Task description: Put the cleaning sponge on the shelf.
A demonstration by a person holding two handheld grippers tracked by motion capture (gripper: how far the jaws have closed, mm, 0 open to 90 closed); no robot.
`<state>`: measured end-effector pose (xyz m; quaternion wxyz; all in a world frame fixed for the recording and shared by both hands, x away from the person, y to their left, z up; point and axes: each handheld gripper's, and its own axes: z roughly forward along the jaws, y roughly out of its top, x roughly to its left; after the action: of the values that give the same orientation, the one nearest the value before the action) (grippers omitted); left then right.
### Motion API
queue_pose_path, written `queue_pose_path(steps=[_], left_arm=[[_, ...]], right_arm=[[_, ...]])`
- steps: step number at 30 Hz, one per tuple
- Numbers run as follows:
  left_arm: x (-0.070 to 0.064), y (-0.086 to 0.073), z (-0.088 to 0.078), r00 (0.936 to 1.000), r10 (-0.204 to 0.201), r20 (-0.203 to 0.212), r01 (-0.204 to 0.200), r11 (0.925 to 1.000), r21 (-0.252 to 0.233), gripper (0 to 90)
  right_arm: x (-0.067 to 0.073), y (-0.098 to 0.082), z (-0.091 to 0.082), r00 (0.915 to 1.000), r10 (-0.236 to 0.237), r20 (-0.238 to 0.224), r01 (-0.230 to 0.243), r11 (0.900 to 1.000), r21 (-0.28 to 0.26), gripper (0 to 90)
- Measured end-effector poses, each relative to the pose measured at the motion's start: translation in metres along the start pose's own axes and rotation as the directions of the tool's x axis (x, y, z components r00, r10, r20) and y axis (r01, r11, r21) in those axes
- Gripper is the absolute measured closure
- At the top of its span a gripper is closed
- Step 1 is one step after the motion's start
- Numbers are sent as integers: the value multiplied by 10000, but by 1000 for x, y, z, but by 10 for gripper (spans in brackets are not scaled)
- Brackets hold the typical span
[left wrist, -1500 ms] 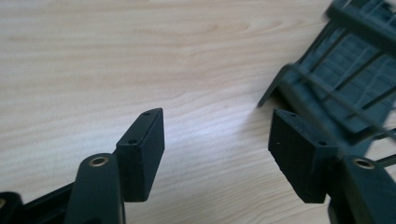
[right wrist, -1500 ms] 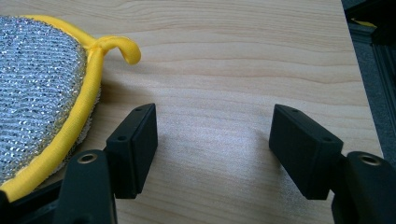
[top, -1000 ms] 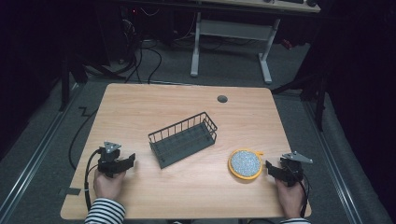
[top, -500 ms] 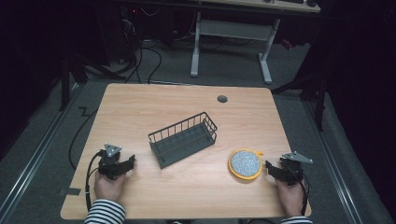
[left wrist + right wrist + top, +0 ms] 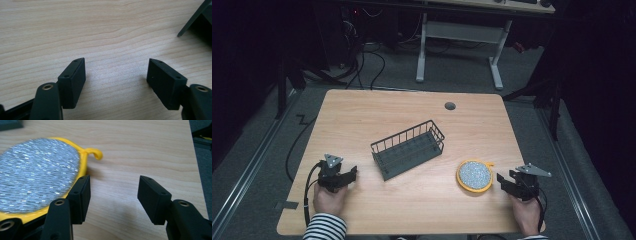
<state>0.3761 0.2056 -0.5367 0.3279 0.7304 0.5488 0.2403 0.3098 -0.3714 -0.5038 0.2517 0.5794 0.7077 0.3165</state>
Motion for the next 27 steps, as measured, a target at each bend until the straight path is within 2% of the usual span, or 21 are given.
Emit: queue_pose_path(steps=[4, 7, 12, 17, 21, 24, 27], left_arm=[[0, 0, 0, 10000, -19, -4, 19, 10000, -15, 314], [0, 0, 0, 10000, -21, -2, 21, 10000, -14, 314], [0, 0, 0, 10000, -23, -3, 23, 10000, -13, 314], [0, 0, 0, 10000, -18, -1, 18, 10000, -10, 313], [0, 0, 0, 10000, -17, -4, 17, 10000, -6, 311], [-1, 0, 0, 10000, -14, -2, 14, 10000, -2, 310], [-1, 0, 0, 10000, -16, 2, 16, 10000, -8, 310]], right_arm=[[5, 4, -5, 9979, 332, -562, -336, 9994, -73, 407], [10, 9, -2, 9929, 469, -1093, -433, 9984, 353, 409], [19, 18, 6, 9880, 437, -1481, -335, 9969, 708, 395], [27, 27, 14, 9884, 347, -1476, -210, 9954, 935, 394], [24, 29, 21, 9855, 818, -1489, -667, 9924, 1037, 411], [24, 25, 30, 9845, 943, -1475, -736, 9874, 1402, 415], [21, 21, 32, 9760, 1339, -1716, -1108, 9843, 1375, 424]])
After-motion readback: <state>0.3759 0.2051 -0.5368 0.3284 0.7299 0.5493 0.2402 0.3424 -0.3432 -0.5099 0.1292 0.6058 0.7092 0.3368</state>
